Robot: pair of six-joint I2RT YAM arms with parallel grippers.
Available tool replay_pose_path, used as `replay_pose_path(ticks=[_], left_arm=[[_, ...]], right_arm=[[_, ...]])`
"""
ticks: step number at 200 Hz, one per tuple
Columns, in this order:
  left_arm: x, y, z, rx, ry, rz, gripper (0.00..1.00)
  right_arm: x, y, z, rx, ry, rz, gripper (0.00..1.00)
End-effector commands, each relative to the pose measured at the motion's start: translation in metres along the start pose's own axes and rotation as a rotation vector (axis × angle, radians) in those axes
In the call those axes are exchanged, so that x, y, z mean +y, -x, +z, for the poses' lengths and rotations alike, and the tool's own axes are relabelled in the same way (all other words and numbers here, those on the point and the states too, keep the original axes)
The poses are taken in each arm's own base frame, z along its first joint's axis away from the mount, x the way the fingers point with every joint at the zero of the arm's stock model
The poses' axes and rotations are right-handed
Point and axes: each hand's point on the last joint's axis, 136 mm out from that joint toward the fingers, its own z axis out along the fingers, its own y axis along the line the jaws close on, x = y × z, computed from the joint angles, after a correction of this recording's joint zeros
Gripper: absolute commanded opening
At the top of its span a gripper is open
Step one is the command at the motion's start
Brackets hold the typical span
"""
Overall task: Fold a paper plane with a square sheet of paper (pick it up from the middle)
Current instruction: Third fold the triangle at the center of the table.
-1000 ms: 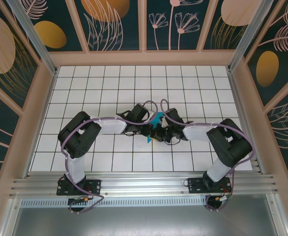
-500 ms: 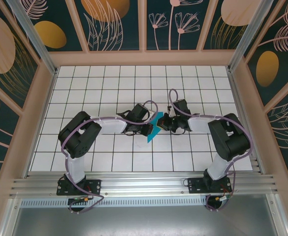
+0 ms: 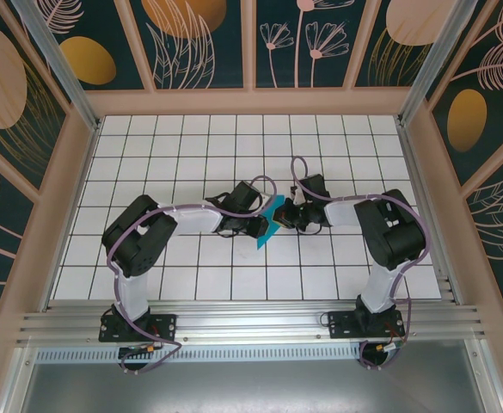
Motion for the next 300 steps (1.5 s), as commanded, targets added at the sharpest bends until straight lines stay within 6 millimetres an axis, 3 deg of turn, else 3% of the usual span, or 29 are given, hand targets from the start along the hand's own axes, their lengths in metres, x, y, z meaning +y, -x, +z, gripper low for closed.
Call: replay_pose_path(ticks=[1,37,51,72,106,114,171,250,268,300], left_arm=[[0.009,0.004,-0.023,-0.023,0.075,-0.047,0.31],[0.01,0.024,-0.058,-0.132,0.126,-0.104,0.43],[-0.003,0.034,-0.074,-0.181,0.069,-0.127,0.39],[-0.037,0.041,-0.081,-0.214,-0.133,-0.172,0.23],[-0.062,0.038,-0.064,-0.162,-0.302,-0.23,0.07],[-0.053,0.019,-0.046,-0.11,-0.289,-0.263,0.07],[-0.044,-0.025,-0.007,0.043,-0.31,-0.338,0.04],[-0.02,-0.07,0.005,0.153,-0.203,-0.324,0.04],[-0.014,-0.076,0.006,0.157,-0.178,-0.329,0.04],[-0.012,-0.075,0.006,0.145,-0.164,-0.324,0.02]], right_arm=[[-0.025,-0.002,0.005,0.003,-0.088,0.007,0.05],[-0.024,-0.002,0.005,0.002,-0.086,0.005,0.05],[-0.023,-0.002,0.005,0.002,-0.08,0.005,0.05],[-0.023,-0.002,0.005,0.002,-0.078,0.005,0.05],[-0.021,0.0,0.006,0.0,-0.071,0.007,0.05],[-0.021,0.0,0.006,-0.001,-0.072,0.007,0.05],[-0.019,0.002,0.007,0.0,-0.07,0.007,0.06],[-0.019,0.003,0.006,-0.002,-0.077,0.007,0.06],[-0.009,0.006,0.001,-0.01,-0.057,-0.013,0.07],[0.026,0.012,-0.017,-0.032,0.032,-0.078,0.1]])
